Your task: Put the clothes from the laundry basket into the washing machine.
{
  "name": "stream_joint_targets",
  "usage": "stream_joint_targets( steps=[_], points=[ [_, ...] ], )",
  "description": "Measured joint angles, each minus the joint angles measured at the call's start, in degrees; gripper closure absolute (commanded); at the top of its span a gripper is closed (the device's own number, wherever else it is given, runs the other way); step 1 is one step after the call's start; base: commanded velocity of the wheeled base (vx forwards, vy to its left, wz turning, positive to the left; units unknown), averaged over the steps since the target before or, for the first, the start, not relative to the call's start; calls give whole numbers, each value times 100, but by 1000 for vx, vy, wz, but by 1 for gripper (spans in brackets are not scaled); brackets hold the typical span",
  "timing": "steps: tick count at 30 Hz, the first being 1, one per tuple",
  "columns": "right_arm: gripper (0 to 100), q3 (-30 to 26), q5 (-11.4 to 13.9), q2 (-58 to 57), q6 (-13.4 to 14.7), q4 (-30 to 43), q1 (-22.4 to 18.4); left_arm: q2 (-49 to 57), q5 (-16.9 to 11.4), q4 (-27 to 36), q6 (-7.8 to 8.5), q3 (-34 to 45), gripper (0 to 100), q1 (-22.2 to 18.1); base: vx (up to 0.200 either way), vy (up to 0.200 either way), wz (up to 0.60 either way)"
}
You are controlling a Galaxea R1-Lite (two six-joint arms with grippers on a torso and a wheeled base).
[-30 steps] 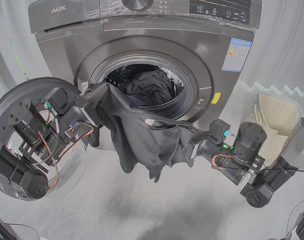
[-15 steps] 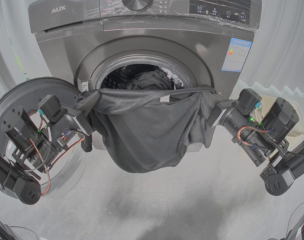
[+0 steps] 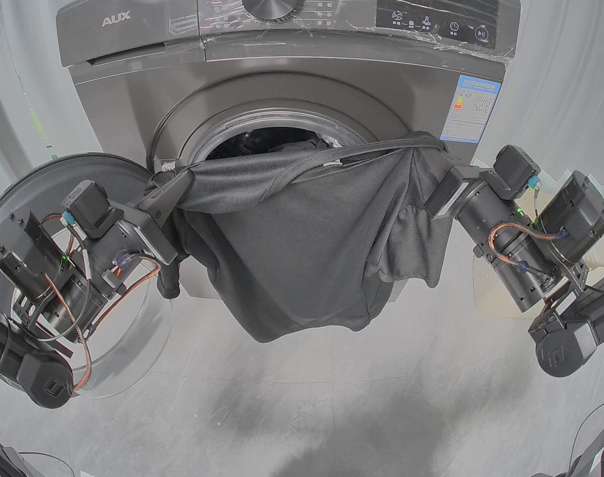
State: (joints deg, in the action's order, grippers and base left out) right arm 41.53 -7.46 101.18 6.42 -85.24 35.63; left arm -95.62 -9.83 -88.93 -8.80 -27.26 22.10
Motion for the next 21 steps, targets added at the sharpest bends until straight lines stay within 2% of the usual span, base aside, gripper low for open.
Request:
stream_joint_targets(
  steps=[9,12,18,21],
  points=[
    [100,61,-6,-101,0,12,13,116,-2,0,-1,-38,100,41,0,0,0],
    [100,61,-79,-127,4,26,30,130,0,2,2,-39,100,74,0,0,0],
    [100,63,-124,-154,41,35,78,127,1,0,7,-39,100,234,0,0,0],
    [100,41,-135,-151,66,37,122,91,4,-2,60,-50,100,441,0,0,0]
  ],
)
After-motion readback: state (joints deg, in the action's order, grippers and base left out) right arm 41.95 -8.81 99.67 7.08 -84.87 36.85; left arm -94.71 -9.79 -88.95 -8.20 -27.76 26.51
